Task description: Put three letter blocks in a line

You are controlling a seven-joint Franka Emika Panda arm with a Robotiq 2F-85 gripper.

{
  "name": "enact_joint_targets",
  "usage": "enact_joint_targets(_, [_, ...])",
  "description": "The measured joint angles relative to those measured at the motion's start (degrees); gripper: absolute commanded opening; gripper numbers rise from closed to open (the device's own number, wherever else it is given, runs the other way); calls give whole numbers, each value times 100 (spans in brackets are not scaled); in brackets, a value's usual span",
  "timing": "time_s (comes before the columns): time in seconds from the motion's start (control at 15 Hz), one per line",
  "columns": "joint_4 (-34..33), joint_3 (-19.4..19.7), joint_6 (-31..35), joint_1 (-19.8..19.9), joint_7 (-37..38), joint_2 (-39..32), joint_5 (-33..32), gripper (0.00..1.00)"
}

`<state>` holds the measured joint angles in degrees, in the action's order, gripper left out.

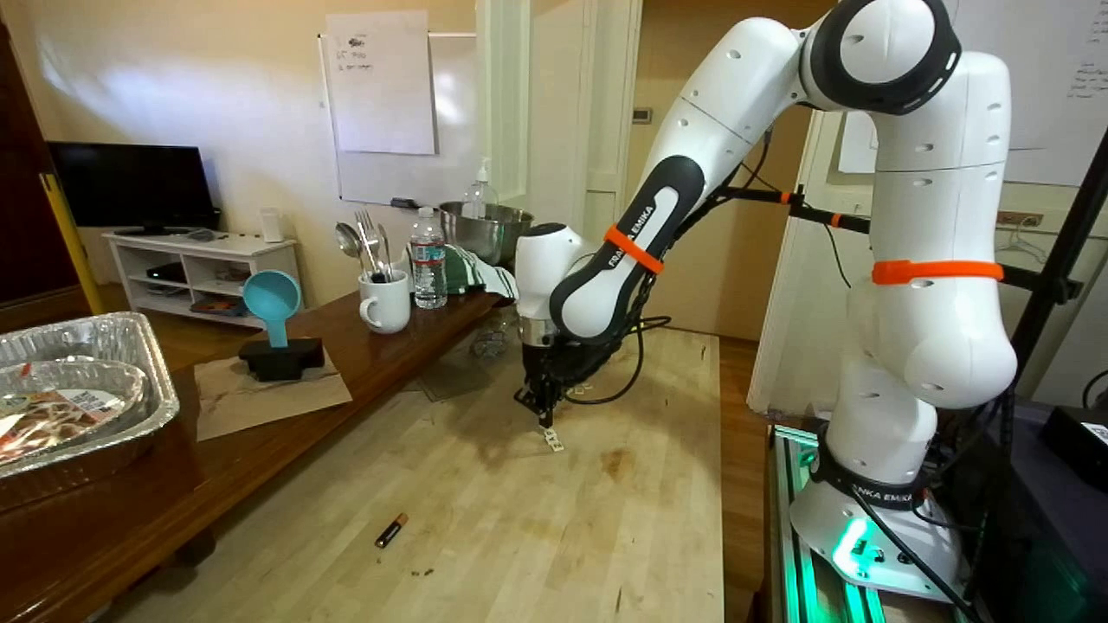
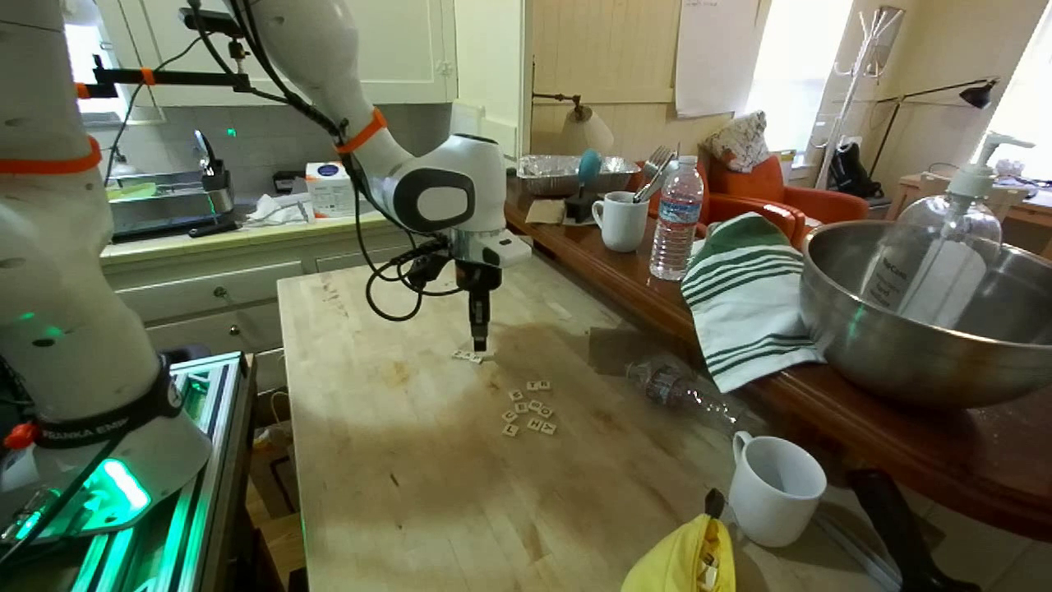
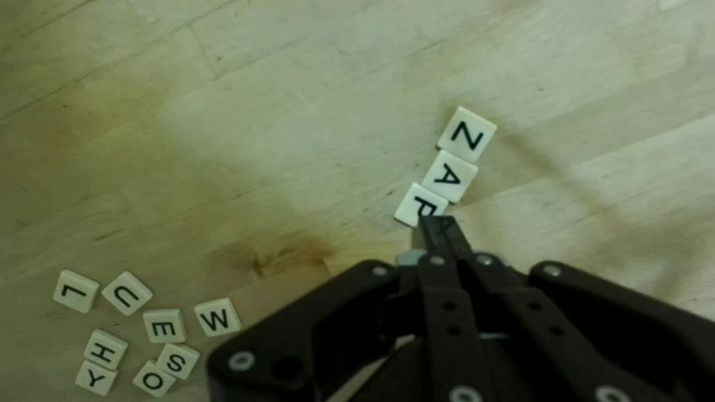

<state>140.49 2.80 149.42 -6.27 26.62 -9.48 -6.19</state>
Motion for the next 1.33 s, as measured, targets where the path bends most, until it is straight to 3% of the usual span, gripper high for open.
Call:
enact_joint_targets(0.2, [108, -104, 270, 73, -823, 90, 173, 0])
enact_joint_targets(0.8, [413, -591, 482, 405, -4404, 455, 1113, 0])
enact_joint_targets(0.87, [438, -612, 482, 417, -4765, 493, 1160, 18])
enact_joint_targets(1.33, [680, -646, 480, 458, -6637, 756, 1277, 71])
